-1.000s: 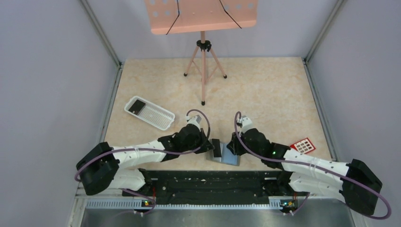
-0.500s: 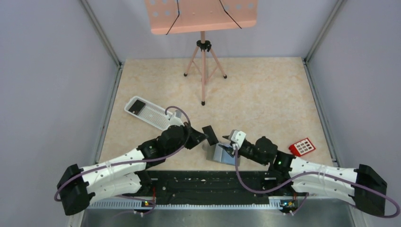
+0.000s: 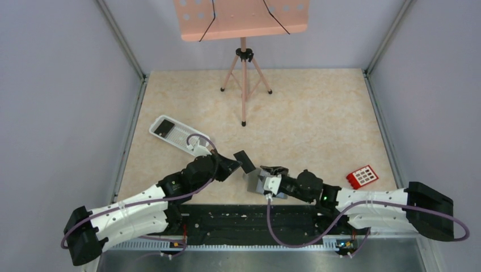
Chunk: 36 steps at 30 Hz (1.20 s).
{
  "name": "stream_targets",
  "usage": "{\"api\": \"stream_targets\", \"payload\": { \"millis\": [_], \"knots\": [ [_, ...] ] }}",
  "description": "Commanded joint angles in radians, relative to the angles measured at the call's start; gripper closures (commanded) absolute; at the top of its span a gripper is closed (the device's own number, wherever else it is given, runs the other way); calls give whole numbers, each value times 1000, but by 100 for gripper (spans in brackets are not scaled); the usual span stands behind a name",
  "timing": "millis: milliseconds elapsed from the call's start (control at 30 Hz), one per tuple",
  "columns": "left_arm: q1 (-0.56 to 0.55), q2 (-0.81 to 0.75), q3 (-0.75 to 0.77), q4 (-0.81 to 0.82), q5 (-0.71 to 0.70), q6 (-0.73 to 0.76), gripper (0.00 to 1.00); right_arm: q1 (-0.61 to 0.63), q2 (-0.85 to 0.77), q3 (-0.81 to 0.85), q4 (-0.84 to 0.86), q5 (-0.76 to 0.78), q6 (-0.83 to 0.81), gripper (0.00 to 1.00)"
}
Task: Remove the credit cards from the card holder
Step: Remove the credit card from the card holder.
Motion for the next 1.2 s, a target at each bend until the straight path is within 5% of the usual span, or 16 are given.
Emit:
{"api": "stream_targets", "payload": {
  "millis": [0, 367, 533, 600, 667, 767, 867, 1167],
  "knots": [
    [3, -4, 4, 35, 2, -29, 100, 44, 82, 67, 98, 67, -81, 62],
    [3, -27, -43, 64, 13, -77, 100, 122, 274, 102, 300, 250, -115, 65],
    [3, -28, -44, 65, 19, -75, 100, 146, 318, 96, 358, 272, -122, 100],
    [3, -27, -44, 94, 23, -62, 99, 150, 319, 88, 358, 274, -93, 100],
    [3, -29, -42, 98, 24, -32, 89, 151, 308, 85, 341, 296, -37, 100],
    [4, -30, -23, 80, 21, 45, 55, 149, 263, 96, 256, 364, 95, 100],
    [3, -31, 20, 0, 12, 147, 36, 143, 190, 135, 57, 381, 240, 100],
    [3, -31, 115, -105, 45, 451, 32, 11, -77, 161, -336, 148, 600, 100]
  ]
}}
